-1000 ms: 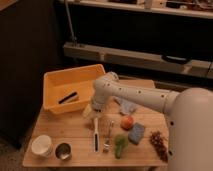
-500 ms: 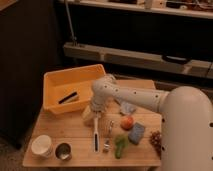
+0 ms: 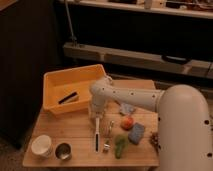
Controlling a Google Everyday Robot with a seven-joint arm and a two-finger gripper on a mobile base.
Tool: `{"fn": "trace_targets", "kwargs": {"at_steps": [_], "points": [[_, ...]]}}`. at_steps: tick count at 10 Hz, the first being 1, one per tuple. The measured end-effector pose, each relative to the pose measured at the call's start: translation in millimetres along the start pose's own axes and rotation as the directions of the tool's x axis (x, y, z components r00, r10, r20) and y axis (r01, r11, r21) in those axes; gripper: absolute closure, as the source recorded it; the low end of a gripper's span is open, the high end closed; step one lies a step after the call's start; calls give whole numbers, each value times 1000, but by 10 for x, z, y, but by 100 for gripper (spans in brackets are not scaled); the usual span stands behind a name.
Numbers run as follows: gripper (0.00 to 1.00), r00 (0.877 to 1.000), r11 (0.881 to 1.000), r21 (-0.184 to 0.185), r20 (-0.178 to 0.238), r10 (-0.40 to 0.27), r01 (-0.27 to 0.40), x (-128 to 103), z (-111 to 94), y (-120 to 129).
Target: Place brush in metal cup
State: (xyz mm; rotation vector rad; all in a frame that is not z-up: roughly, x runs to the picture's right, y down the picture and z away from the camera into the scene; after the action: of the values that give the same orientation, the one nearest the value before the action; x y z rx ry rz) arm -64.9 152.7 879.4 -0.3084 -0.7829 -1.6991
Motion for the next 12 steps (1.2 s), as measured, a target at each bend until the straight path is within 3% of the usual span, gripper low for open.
{"fn": "trace_targets", "kwargs": {"at_steps": [2,3,4,7,8,10,11,12], "points": [[95,1000,1000,12,-15,-19,19,32,-46,-81],[99,999,999,22,-16,-44,45,15,-89,-126],[100,997,997,40,-28,-67,68,30,-183,-169],[100,986,976,144,-59,-154,161,41,-624,-305],[100,978,956,210,-73,-193,205,34,-867,-335],[100,954,908,293,-126,-273,299,4,-1210,-365],[100,922,865,323,-180,-342,384,-34,-1362,-373],[100,879,812,340,-242,-411,474,-79,-1503,-394]]}}
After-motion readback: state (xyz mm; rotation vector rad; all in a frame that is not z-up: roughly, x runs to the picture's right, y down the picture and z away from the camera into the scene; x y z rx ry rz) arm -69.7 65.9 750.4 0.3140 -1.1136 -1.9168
